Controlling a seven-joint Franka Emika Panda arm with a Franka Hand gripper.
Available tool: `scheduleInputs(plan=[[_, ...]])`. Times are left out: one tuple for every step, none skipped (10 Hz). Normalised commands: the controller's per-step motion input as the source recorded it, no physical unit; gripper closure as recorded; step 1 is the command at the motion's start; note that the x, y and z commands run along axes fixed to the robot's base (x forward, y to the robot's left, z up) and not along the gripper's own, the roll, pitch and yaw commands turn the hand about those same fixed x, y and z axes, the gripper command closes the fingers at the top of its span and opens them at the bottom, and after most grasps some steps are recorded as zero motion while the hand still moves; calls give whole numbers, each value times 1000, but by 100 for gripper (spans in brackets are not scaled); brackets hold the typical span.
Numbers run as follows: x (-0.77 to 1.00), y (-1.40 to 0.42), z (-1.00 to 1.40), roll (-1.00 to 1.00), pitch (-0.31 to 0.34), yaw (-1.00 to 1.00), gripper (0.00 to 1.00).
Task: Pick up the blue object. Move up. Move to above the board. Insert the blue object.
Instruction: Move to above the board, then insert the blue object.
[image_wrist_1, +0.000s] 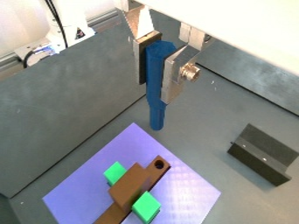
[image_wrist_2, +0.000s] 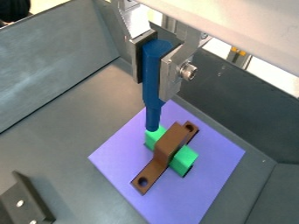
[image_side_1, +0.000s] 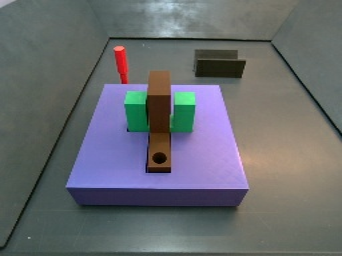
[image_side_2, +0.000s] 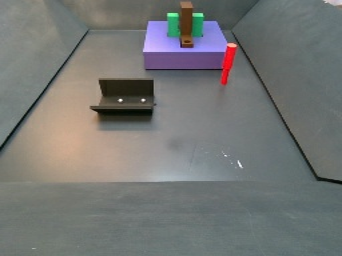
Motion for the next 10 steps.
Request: scheduleInputs(plan=[[77,-226,64,36,127,-20,100],[0,0,-23,-41,-13,0,100],[0,0,-9,-6,0,0,100],[29,-77,-117,-54,-46,0,100],[14,-134,-177,-80,-79,0,100],[91,-451,-163,-14,-60,9,100],[97,-709,-323,0,-97,154,100],[226,-777,-366,0,-86,154,100],[214,-740,-426,0,-106,129,100],[200,-751,-483,0,-100,100,100]])
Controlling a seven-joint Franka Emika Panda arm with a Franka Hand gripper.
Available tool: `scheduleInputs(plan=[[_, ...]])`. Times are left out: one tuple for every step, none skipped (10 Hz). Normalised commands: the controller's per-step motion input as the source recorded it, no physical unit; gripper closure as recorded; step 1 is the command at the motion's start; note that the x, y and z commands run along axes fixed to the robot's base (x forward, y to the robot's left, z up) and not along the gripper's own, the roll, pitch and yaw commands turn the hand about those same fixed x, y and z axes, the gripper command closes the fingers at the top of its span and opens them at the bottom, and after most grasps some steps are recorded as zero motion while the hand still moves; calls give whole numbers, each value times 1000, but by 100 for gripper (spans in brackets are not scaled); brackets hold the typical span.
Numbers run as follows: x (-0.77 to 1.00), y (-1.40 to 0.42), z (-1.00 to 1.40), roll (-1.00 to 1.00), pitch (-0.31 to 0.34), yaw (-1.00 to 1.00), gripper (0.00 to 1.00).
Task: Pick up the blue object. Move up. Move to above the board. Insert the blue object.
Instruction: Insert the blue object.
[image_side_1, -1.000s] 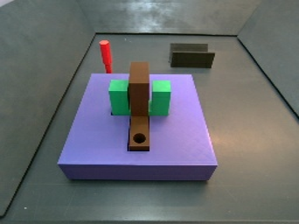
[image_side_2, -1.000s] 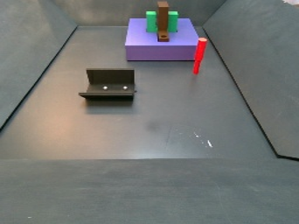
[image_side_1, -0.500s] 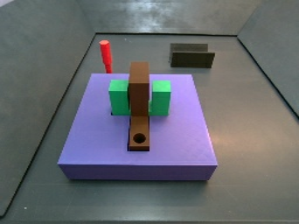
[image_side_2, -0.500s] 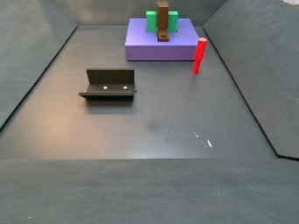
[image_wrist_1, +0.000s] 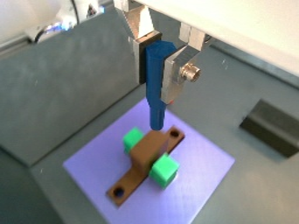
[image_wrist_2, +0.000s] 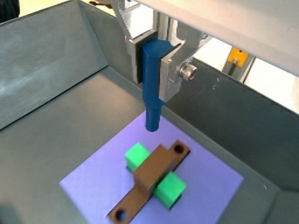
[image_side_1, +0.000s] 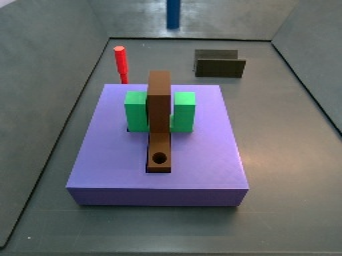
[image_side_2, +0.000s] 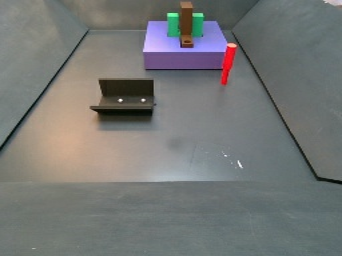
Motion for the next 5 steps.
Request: scheduleInputs(plan=[[86,-703,-500,-16,-146,26,100],[0,-720,-514,0,-177,0,100],[-31,-646,-551,-13,-193,0,100],[-43,-554,-551,-103,-203,-43,100],[-11,-400,-663,-61,-197,0,100]])
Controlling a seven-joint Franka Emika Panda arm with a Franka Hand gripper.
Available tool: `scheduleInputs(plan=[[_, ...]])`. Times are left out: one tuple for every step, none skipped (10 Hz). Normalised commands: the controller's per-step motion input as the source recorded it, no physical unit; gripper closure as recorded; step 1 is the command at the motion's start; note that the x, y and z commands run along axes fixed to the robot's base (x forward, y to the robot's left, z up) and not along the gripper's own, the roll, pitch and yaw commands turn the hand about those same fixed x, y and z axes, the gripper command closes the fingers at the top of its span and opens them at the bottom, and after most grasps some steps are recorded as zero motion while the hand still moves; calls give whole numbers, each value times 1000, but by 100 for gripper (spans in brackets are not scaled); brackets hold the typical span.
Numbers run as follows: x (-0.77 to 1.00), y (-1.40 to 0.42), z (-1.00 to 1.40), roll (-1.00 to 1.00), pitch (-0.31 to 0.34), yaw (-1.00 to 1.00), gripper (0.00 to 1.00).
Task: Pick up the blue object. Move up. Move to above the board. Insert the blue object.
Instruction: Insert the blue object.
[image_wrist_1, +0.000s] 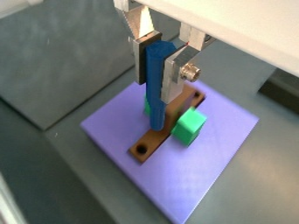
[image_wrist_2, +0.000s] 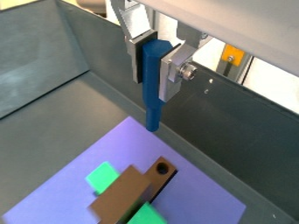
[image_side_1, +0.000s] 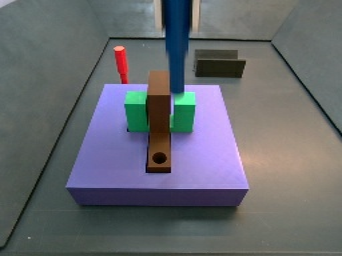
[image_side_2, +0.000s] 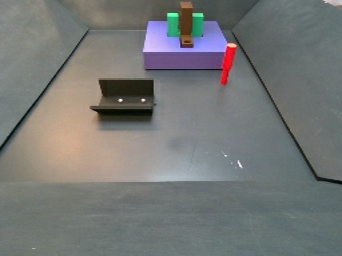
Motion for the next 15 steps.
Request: scheduleInputs(plan=[[-146,-146,-754,54,-181,-91,100],[-254,0,-731,190,-107,-151,100],[-394,0,-583,257,-86,-194,100],[-314,0,-451,277,-44,-217,100],[-66,-80,-329,113,-27,-240,100],[0,-134,-289,29,-29,-231,100],[109,-126,-217,4,0,-200,100],[206,-77,-194,7,0,-180,100],[186,0,-203,14,0,-157,100],[69,0,-146,23,11,-137,100],[0,0,-120,43,4,-106,100],[0,0,-103,17,0,-57,100],[11,0,-131,26,0,-57,100],[137,0,-223,61,10,-43,100],[206,0,-217,59,26,-14,100]])
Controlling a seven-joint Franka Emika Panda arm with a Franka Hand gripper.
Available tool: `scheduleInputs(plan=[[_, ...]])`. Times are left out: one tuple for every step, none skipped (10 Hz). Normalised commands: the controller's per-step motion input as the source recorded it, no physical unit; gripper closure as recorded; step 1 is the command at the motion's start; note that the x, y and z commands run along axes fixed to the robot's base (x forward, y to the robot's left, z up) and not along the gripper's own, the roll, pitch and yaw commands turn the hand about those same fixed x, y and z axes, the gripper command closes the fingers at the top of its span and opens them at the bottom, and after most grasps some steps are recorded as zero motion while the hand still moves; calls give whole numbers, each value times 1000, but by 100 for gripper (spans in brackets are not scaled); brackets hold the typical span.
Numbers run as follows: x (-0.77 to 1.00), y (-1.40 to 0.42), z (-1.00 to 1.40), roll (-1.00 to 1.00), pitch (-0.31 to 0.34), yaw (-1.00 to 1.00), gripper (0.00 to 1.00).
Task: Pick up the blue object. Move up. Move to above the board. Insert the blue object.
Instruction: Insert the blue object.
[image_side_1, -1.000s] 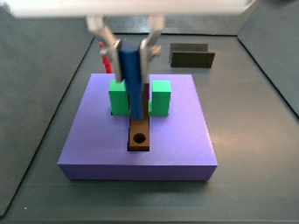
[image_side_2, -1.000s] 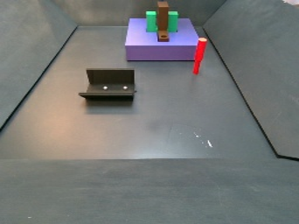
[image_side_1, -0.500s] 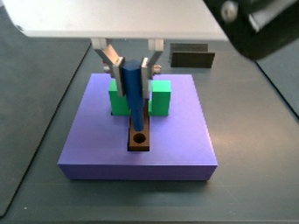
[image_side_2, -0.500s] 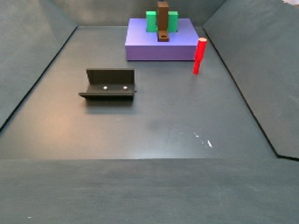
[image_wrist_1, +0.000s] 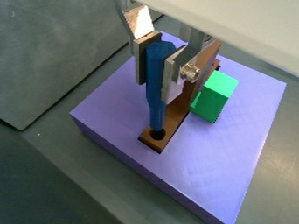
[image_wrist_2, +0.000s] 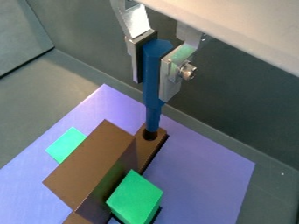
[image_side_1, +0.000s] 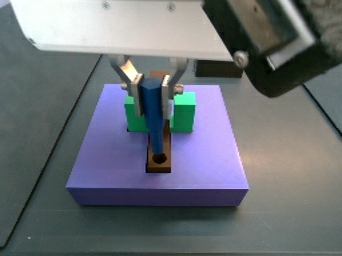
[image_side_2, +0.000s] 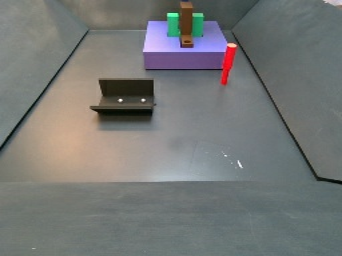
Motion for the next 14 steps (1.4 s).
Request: scheduleInputs(plan=[[194,-6,-186,54,29,-6,100],[151,-6,-171,51,17,-6,100],[37,0,-160,64,0,-29,100],[0,0,-126,51,0,-69,100],[0,0,-57,24,0,-57,100],[0,-34,-37,0,0,-23,100],[11,-51,-83,0,0,-26,100],[34,-66,-100,0,0,-29,100],[23,-69,-129,0,0,-34,100],[0,-14,-169,20,0,-54,100],[0,-6,-166,19,0,-51,100],[80,0,-257,53,0,-23,100],[366,89,-534,154,0,-60,100],[226,0,-709,241,0,-77,100]])
